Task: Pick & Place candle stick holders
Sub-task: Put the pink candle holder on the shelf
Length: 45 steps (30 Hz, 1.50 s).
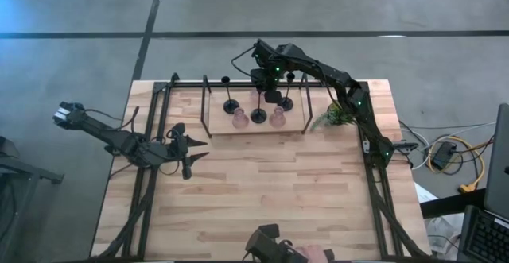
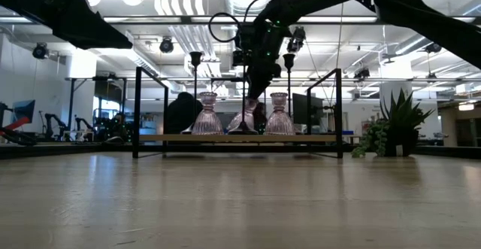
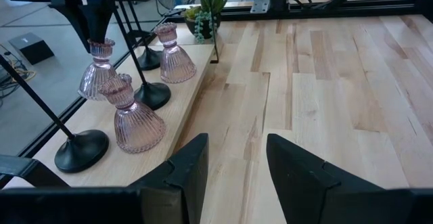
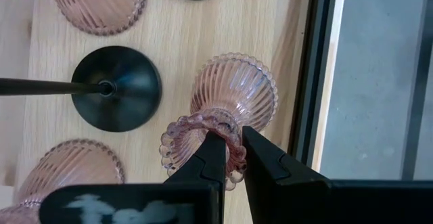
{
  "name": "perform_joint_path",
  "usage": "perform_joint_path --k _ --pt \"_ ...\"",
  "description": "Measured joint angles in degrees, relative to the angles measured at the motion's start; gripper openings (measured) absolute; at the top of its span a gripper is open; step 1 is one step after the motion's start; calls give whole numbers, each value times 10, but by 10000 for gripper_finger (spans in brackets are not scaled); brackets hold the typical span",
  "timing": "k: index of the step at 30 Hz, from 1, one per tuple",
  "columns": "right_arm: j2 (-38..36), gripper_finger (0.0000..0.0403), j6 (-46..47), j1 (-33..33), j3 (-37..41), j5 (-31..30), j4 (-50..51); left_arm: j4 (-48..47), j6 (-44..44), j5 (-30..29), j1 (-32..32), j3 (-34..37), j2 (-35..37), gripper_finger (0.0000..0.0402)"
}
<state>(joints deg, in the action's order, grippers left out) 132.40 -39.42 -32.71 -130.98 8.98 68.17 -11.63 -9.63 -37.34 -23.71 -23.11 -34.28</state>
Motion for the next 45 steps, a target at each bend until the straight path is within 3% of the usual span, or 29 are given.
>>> perform_joint_path --k 9,17,27,45 --pt "0 21 2 0 0 0 0 0 0 0 0 0 0 154" --pt "0 58 3 0 1 -3 1 0 0 0 0 0 0 154" --pt "0 57 4 1 1 -5 -4 0 0 0 0 0 0 154" --pt "1 128 2 2 1 -31 -27 0 0 0 0 0 0 154"
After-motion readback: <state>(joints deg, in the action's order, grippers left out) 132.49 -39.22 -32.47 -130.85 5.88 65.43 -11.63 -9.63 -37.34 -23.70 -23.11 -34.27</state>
